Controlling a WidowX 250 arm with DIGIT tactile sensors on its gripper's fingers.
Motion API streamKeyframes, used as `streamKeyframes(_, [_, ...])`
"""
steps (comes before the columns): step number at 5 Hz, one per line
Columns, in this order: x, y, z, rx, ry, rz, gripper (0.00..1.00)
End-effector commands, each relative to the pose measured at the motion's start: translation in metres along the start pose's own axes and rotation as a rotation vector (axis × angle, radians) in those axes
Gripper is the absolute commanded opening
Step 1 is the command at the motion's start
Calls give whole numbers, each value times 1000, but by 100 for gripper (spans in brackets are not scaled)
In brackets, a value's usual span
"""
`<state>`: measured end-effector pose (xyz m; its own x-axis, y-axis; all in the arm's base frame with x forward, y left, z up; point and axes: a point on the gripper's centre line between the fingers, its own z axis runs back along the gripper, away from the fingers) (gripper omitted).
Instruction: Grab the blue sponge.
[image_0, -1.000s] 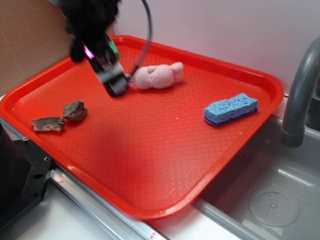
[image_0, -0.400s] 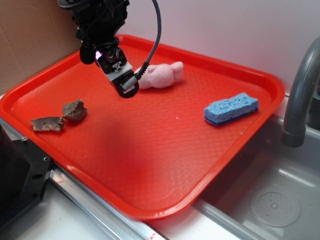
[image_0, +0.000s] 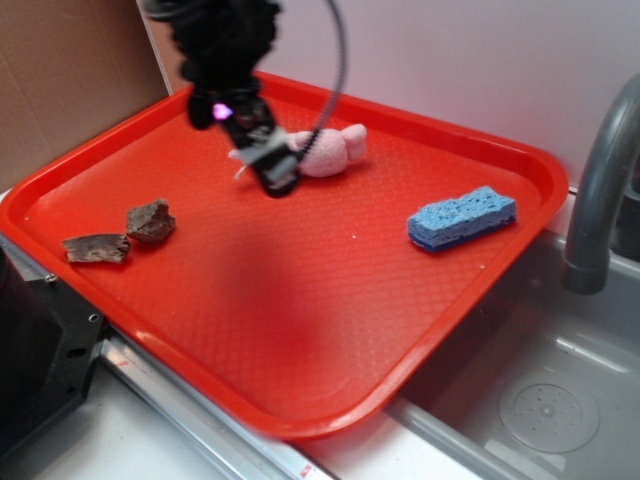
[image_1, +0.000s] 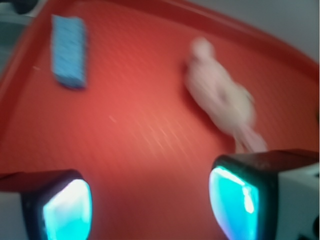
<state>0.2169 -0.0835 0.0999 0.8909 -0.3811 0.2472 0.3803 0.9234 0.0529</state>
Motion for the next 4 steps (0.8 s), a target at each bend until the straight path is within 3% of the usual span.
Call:
streamKeyframes(1, [57,-35,-31,-4,-10,-140,100])
streamKeyframes(3, [95,-43,-73,12,49,-149,100])
streamKeyframes(4, [105,-53,-80,-14,58,-160,100])
